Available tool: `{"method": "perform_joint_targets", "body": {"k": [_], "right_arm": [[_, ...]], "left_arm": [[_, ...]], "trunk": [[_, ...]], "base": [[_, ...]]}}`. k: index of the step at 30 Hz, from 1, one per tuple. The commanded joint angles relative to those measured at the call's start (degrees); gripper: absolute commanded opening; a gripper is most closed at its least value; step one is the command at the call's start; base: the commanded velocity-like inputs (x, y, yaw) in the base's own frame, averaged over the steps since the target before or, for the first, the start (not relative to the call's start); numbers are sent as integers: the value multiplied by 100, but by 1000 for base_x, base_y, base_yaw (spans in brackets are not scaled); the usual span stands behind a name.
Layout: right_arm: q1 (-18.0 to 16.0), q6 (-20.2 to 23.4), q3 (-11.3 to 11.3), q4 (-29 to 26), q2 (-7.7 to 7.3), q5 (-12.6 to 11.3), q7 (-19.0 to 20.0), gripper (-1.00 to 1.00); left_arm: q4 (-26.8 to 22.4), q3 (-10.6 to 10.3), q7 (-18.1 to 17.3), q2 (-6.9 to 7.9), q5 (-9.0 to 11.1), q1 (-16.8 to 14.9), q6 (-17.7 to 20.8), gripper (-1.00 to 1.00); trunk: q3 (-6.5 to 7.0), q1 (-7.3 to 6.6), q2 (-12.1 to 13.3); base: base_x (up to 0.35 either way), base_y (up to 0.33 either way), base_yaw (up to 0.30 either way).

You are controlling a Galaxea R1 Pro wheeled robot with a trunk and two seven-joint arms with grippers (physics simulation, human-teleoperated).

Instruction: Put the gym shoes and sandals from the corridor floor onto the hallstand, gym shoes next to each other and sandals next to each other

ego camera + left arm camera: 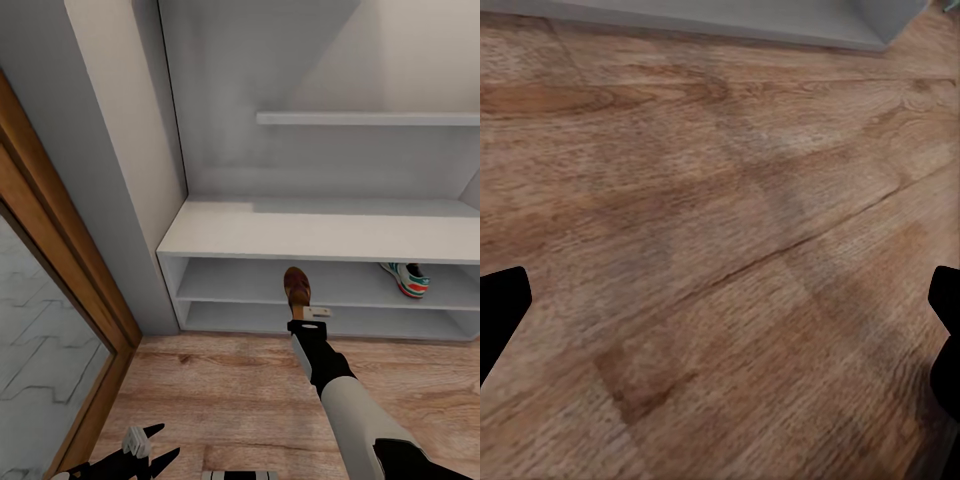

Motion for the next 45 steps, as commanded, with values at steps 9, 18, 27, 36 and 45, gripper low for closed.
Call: {"method": "perform_joint_targets", "body": {"k": [9,18,27,36,45], "right_arm": [[-2,40,-33,-14,7,43,-4,-100],[-2,41,-34,-15,7,43,-4,-100],[-2,41,-48,22,7,46,-16,-100],[-2,31,-45,57,7,36,-426,-100],[-2,23,-46,71,7,35,-557,-100]], "left_arm": [[-3,13,-36,-2,7,-3,-20,100],[-68,16,-44,-1,8,-4,-20,100],[-83,15,-37,-1,8,-3,-18,100],[-84,13,-39,-1,14,-3,-19,100],[-84,13,-36,-8,2,-3,-20,100]], "trunk": [[-5,-1,-2],[-5,-1,-2],[-5,-1,-2],[-5,-1,-2],[-5,-1,-2]], "base": [[131,0,0],[100,0,0],[8,0,0],[0,0,0],[133,-69,0]]}}
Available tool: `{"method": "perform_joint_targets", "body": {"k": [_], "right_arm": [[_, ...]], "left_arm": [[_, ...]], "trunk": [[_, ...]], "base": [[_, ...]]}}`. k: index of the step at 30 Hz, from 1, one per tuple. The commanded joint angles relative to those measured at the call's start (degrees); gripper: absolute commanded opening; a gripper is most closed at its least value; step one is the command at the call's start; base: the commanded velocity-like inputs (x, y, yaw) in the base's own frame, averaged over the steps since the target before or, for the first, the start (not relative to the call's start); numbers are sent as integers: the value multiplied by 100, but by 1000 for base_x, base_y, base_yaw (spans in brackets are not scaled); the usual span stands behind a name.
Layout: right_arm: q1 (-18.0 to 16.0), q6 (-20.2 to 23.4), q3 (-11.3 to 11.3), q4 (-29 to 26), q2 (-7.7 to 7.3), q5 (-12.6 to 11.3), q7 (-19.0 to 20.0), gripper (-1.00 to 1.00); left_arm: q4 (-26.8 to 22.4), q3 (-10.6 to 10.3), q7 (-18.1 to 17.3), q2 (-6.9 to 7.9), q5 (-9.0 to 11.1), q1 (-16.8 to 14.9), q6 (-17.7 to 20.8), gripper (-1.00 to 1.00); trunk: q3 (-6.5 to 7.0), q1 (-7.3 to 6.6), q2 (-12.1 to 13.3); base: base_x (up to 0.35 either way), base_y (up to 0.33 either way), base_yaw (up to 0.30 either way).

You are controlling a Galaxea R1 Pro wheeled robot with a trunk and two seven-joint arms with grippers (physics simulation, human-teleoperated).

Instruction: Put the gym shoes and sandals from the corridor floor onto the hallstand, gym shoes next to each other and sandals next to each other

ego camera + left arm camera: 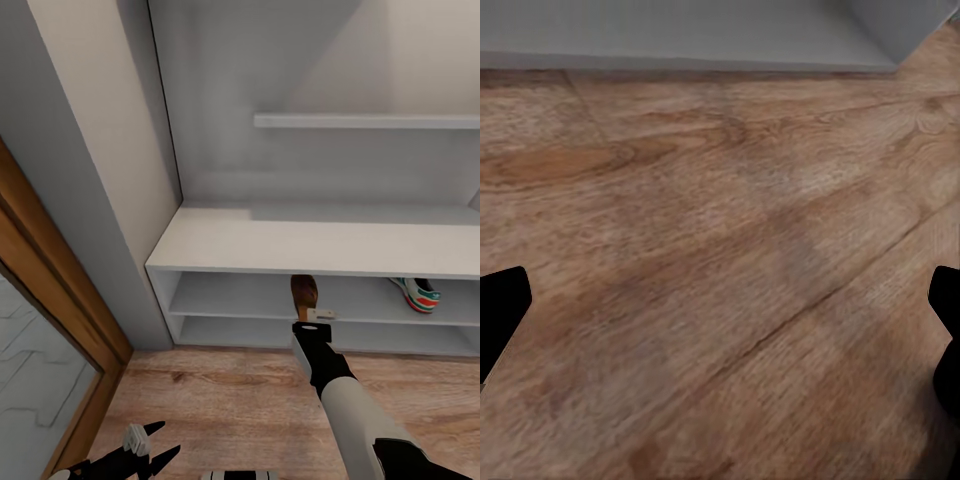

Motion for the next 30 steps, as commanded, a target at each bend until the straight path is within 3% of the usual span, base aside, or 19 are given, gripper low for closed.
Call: {"method": "perform_joint_targets", "body": {"k": [1,10,30], "right_arm": [[-2,40,-23,-8,7,44,-3,-100],[-2,40,-20,-14,7,44,-4,-100],[-2,40,-20,-15,7,36,-4,-100]], "left_arm": [[2,14,-25,-1,0,-3,-19,100],[2,14,-25,-1,-2,-3,-19,100],[-6,20,-25,5,13,-3,-18,100]], "trunk": [[-5,1,-2],[-5,1,-2],[-5,1,-2]], "base": [[224,-181,0],[200,-178,0],[86,-54,0]]}}
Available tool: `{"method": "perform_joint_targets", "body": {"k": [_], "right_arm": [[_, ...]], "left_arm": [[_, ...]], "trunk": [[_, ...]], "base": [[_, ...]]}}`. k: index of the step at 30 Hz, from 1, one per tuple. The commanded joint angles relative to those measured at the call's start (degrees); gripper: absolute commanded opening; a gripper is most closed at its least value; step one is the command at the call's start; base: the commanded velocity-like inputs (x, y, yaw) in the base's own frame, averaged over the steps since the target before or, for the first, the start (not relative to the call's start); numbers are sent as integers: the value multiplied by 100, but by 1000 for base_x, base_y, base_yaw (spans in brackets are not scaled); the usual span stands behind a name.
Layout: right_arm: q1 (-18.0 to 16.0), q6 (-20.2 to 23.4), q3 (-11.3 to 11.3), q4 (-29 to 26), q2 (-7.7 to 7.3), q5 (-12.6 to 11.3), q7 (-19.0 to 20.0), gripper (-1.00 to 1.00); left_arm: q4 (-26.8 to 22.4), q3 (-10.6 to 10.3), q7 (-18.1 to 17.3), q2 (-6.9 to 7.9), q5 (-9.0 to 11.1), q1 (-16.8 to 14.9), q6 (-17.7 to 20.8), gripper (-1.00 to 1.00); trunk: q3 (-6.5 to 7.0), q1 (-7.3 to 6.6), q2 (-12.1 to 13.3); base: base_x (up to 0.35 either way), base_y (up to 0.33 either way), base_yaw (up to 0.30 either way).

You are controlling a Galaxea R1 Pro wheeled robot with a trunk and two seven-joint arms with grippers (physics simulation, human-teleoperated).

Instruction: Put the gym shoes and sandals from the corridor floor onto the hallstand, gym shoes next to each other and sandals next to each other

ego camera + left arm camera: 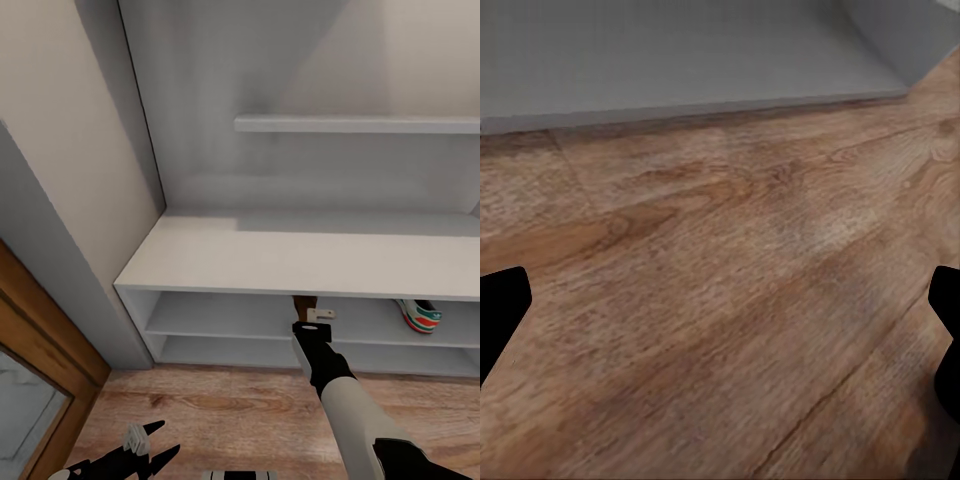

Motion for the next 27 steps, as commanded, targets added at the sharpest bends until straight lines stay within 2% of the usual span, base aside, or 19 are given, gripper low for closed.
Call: {"method": "perform_joint_targets", "body": {"k": [1,27], "right_arm": [[-2,40,-25,-8,7,45,-4,-100],[-2,40,-34,-16,7,51,-4,-100]], "left_arm": [[4,13,-23,0,2,-3,-20,100],[4,14,-23,-4,5,-3,-13,100]], "trunk": [[-5,-1,-2],[-5,-1,-2]], "base": [[26,-17,0],[66,-1,0]]}}
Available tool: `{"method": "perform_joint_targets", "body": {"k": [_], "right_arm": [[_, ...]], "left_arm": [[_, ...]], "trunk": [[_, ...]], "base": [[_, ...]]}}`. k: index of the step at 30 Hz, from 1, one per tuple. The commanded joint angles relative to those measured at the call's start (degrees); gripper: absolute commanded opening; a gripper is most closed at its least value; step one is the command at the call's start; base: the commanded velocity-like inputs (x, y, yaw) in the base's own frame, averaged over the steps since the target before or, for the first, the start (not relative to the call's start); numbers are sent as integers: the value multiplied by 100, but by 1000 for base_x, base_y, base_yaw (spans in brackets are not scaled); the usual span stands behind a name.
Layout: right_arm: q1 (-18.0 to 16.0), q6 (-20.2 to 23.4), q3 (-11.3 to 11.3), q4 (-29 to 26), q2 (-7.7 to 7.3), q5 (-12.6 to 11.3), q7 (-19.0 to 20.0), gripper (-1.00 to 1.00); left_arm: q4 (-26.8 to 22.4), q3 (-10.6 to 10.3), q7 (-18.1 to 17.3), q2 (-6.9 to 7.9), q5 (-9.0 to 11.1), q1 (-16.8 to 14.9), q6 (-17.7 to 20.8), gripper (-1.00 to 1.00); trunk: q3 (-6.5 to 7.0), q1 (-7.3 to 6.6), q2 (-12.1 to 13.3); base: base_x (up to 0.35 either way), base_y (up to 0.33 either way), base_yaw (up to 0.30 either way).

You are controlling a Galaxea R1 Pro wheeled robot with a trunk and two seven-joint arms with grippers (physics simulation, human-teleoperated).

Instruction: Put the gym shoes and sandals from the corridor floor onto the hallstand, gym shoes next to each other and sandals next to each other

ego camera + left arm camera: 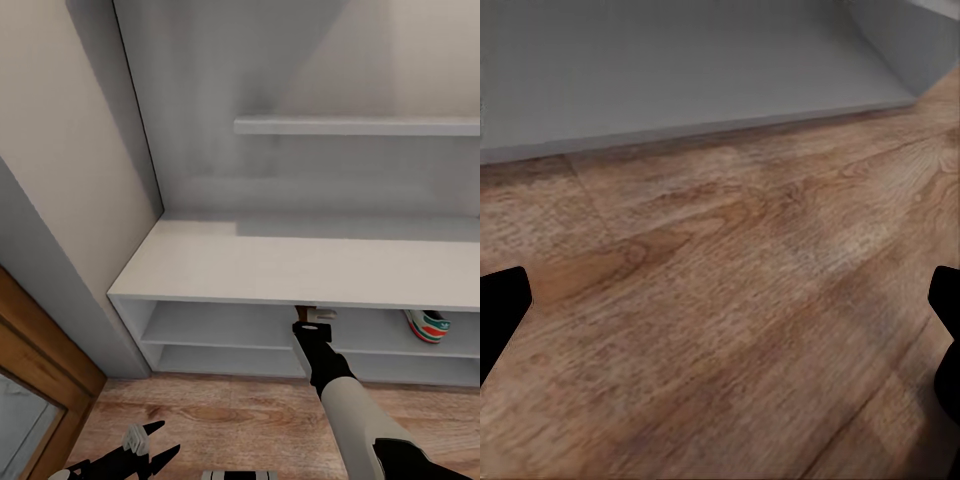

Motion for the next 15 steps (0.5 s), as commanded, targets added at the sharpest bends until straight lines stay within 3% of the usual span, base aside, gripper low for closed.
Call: {"method": "perform_joint_targets", "body": {"k": [1,15], "right_arm": [[-2,40,-25,-9,7,44,-4,-100],[-2,40,-25,-10,7,44,-4,-100]], "left_arm": [[4,12,-23,-1,2,-3,-19,100],[12,11,-19,-3,2,-3,-18,100]], "trunk": [[-5,0,-2],[-5,0,-2]], "base": [[109,0,0],[52,0,0]]}}
